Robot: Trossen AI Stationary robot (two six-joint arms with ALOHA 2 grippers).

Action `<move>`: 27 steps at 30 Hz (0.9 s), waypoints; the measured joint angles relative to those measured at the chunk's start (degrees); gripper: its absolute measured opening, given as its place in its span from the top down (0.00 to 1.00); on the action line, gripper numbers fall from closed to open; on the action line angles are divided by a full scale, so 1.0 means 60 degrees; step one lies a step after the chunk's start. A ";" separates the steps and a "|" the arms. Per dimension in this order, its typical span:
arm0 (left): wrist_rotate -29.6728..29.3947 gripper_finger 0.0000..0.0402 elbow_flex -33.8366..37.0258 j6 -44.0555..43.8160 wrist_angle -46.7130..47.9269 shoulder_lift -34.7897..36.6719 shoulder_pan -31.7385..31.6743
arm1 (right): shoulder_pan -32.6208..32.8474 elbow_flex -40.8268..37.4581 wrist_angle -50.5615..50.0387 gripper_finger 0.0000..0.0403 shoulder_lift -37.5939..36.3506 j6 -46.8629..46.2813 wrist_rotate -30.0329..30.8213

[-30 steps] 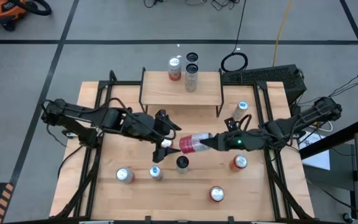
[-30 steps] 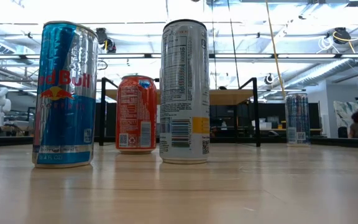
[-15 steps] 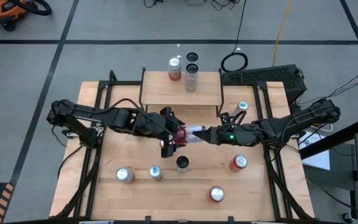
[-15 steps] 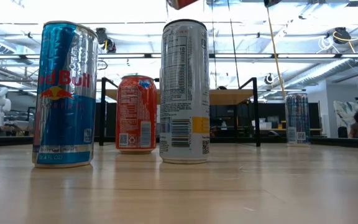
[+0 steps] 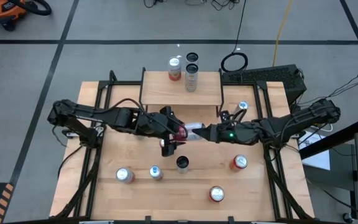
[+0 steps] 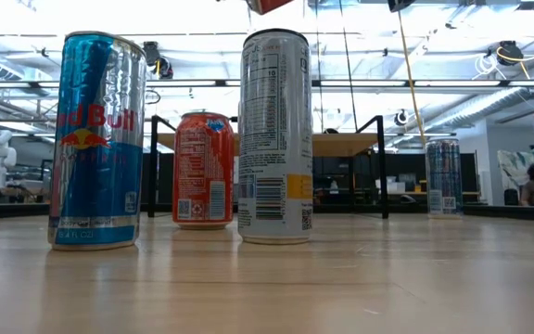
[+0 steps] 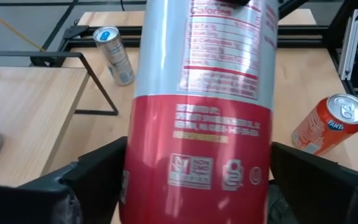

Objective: Place canned beverage on shelf
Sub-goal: Put the right pink-white soda can aligned with the other pink-white on the shelf

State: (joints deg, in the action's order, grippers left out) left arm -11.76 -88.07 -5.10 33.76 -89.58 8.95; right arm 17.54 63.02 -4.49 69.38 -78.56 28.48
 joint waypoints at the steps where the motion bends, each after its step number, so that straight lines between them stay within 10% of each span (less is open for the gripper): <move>1: -0.0002 0.11 0.0000 0.0000 -0.0001 0.0000 0.0000 | 0.0001 0.0000 -0.0004 0.31 0.0000 0.0000 -0.0008; 17: 0.0322 0.24 0.0000 -0.0008 0.0010 0.0076 0.0004 | 0.0030 0.0000 0.0226 0.30 -0.0004 0.0401 -0.0023; 27: 0.0689 0.25 0.0000 -0.0141 -0.0033 0.0557 0.0022 | 0.0026 0.0004 0.0950 0.11 -0.0022 0.1317 -0.0230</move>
State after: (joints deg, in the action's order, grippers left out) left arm -7.62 -88.07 -5.95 33.56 -86.24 9.08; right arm 17.69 63.05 1.21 69.25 -70.66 27.10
